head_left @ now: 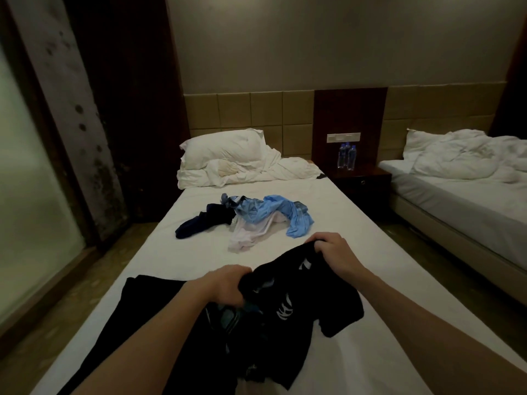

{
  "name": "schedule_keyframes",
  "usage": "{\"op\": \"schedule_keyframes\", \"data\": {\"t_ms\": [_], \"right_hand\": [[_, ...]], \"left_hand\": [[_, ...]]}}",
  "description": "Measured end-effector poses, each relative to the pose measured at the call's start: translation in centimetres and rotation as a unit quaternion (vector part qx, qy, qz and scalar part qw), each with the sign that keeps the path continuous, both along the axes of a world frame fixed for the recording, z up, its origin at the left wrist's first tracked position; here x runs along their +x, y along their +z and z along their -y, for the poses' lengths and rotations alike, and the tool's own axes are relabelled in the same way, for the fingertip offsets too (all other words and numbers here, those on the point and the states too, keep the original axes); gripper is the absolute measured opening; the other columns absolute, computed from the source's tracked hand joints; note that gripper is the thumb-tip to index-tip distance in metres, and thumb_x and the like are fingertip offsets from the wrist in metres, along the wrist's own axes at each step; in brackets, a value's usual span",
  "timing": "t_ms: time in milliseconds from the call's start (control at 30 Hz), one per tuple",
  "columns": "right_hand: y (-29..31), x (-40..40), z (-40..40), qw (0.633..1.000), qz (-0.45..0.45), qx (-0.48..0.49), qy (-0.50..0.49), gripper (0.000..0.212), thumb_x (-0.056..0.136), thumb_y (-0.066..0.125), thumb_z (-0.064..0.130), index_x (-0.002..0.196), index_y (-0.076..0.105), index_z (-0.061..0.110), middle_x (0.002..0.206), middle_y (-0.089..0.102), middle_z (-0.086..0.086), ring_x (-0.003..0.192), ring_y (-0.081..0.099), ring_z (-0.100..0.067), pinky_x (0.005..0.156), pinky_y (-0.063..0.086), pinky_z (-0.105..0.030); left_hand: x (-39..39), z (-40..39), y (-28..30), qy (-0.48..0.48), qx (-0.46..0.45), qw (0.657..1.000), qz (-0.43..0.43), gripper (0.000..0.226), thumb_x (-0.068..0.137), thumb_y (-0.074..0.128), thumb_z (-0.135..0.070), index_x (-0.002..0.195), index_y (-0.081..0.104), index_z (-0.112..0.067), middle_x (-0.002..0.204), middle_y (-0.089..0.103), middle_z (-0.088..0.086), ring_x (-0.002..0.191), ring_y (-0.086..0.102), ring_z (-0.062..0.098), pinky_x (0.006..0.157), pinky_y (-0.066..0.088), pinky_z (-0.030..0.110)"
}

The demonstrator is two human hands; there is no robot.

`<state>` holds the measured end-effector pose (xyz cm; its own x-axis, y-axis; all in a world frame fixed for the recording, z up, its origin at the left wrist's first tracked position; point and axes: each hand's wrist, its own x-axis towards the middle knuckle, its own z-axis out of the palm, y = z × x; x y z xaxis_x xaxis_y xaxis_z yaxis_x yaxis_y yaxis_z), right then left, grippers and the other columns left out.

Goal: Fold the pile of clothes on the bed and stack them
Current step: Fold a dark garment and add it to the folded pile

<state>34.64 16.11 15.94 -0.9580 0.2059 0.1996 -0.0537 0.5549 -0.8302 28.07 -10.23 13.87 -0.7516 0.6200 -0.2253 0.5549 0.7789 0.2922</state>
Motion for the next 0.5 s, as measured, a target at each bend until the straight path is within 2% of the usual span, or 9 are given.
{"op": "schedule_keyframes", "data": {"t_ms": [67,133,167,233,267,333,367,433,500], "right_hand": [[0.7,-0.2,0.2,0.999,-0.017,-0.041,-0.002,0.026,0.085,0.049,0.003,0.082,0.073,0.013,0.089,0.072,-0.004,0.089,0.065,-0.018,0.082,0.05,-0.033],[1.3,-0.5,-0.3,0.998,-0.028,-0.048,-0.007,0.025,0.084,0.051,0.004,0.08,0.073,0.016,0.089,0.073,-0.002,0.09,0.065,-0.015,0.08,0.049,-0.028],[1.4,-0.8,-0.6,0.998,-0.03,-0.05,-0.012,0.025,0.084,0.053,0.004,0.08,0.073,0.017,0.09,0.073,-0.001,0.091,0.065,-0.014,0.08,0.048,-0.026],[1.4,-1.5,-0.9,0.997,-0.023,-0.064,-0.021,0.023,0.082,0.055,0.006,0.078,0.073,0.018,0.09,0.073,-0.001,0.094,0.065,-0.017,0.085,0.05,-0.03],[1.5,-1.9,-0.7,0.997,-0.015,-0.076,-0.021,0.02,0.08,0.056,0.008,0.078,0.074,0.017,0.09,0.074,-0.003,0.094,0.066,-0.02,0.088,0.051,-0.035],[1.5,-2.5,0.2,0.994,0.0,-0.109,0.002,0.016,0.08,0.058,0.01,0.086,0.074,0.011,0.093,0.073,-0.009,0.095,0.067,-0.027,0.093,0.052,-0.043],[1.5,-2.6,0.7,0.991,0.008,-0.132,0.024,0.016,0.082,0.06,0.011,0.092,0.072,0.009,0.095,0.072,-0.011,0.095,0.067,-0.028,0.093,0.052,-0.044],[1.6,-2.5,1.3,0.978,0.024,-0.191,0.079,0.027,0.081,0.066,0.022,0.106,0.066,0.011,0.1,0.07,-0.009,0.094,0.069,-0.024,0.091,0.055,-0.041],[0.8,-2.3,0.8,0.961,0.033,-0.243,0.13,0.048,0.08,0.067,0.042,0.12,0.06,0.016,0.114,0.067,-0.007,0.103,0.068,-0.02,0.093,0.055,-0.036]], "left_hand": [[0.1,-0.6,-0.1,-0.001,0.014,0.998,0.058,0.031,0.071,0.078,-0.027,0.099,0.065,-0.022,0.102,0.068,0.0,0.098,0.066,0.023,0.086,0.054,0.035],[0.2,-1.1,0.1,0.017,0.095,0.985,0.14,0.021,0.074,0.082,-0.032,0.09,0.07,-0.025,0.093,0.071,-0.004,0.093,0.069,0.018,0.081,0.053,0.027],[0.1,-1.3,0.2,0.023,0.145,0.974,0.17,0.028,0.073,0.082,-0.042,0.093,0.07,-0.027,0.094,0.07,-0.006,0.091,0.067,0.014,0.08,0.052,0.025],[0.1,-2.1,0.5,0.035,0.216,0.96,0.176,0.066,0.064,0.08,-0.062,0.12,0.059,-0.035,0.112,0.061,-0.006,0.101,0.06,0.01,0.084,0.048,0.023],[0.1,-3.0,0.4,0.042,0.241,0.955,0.165,0.085,0.062,0.079,-0.065,0.135,0.045,-0.04,0.122,0.055,-0.007,0.111,0.056,0.01,0.087,0.046,0.022],[0.6,-5.2,0.3,0.035,0.318,0.934,0.158,0.102,0.069,0.084,-0.05,0.149,0.022,-0.04,0.132,0.051,-0.009,0.119,0.055,0.009,0.087,0.049,0.02],[0.8,-6.5,0.3,0.019,0.358,0.921,0.155,0.099,0.073,0.086,-0.037,0.149,0.023,-0.037,0.131,0.053,-0.009,0.117,0.058,0.008,0.086,0.051,0.021],[0.9,-8.3,0.2,0.011,0.429,0.895,0.124,0.081,0.076,0.084,-0.014,0.144,0.042,-0.025,0.124,0.064,-0.008,0.11,0.064,0.006,0.087,0.053,0.023],[0.6,-8.9,0.4,0.049,0.486,0.868,0.088,0.051,0.079,0.078,-0.006,0.123,0.061,-0.025,0.112,0.072,-0.005,0.101,0.069,0.008,0.082,0.053,0.02]]}}
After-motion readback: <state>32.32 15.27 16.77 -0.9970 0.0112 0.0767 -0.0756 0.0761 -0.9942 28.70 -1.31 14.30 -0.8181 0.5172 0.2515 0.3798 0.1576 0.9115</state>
